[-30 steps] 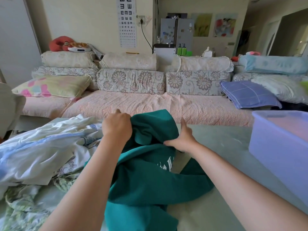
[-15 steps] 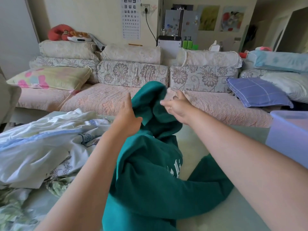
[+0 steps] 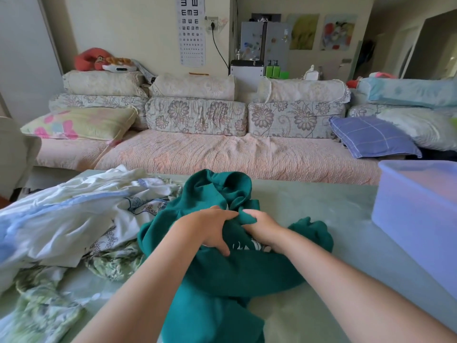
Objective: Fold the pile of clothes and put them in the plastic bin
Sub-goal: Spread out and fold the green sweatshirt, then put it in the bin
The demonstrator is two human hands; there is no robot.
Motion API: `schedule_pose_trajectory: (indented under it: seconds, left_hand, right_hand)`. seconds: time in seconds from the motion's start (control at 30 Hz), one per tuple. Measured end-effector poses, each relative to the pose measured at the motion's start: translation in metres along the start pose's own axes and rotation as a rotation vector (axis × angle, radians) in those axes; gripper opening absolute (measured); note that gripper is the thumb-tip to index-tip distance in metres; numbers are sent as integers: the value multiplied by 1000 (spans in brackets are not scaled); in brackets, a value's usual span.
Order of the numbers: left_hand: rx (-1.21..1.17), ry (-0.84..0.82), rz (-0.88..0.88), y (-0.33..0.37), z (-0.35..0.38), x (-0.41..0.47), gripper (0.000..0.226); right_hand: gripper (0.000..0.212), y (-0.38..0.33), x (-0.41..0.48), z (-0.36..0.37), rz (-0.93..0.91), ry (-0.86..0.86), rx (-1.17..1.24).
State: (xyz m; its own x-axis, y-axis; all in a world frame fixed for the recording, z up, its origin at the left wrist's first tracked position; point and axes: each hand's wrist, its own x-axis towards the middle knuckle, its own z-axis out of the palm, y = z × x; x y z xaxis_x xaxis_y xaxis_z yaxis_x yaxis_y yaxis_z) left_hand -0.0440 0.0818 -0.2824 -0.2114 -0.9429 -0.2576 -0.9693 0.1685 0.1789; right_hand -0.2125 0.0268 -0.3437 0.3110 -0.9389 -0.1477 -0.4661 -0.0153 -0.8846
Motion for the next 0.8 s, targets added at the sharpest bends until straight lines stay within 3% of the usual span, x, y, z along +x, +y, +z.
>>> schedule_pose_trajectory:
  seconds: [0.1,0.27,0.33,0.5,0.6,0.67,0.73,0.8]
  left_hand:
    - [-27,74,67,16,-1,-2,93]
    - [-139,226,219,57,4,-4,74]
    - [-143,232,255,71,11,-5,65]
    - [-10,282,197,87,25,-8,52]
    - [46,327,130,87,24,-15,55]
    - [57,324,86,85,21,-20,59]
    - [77,324,68,88,17,-27,61]
    - [110,372,116,96,12,-34,58]
  right_hand:
    - [24,-7,-21,-19,-43,158,-169]
    - [40,-9,-55,-86,29,667,-467]
    - [44,0,-68,-110,67,722,-498]
    - [70,9,-98,-121,183,436,-665]
    - [41,-6,-116,-124,27,323,-793]
    - [20,-17,-127,-130,-30,147,-764]
    - [27,-22,-139,-135,25,-117,-697]
    - [36,-20,-148,-136,88,-259,-857]
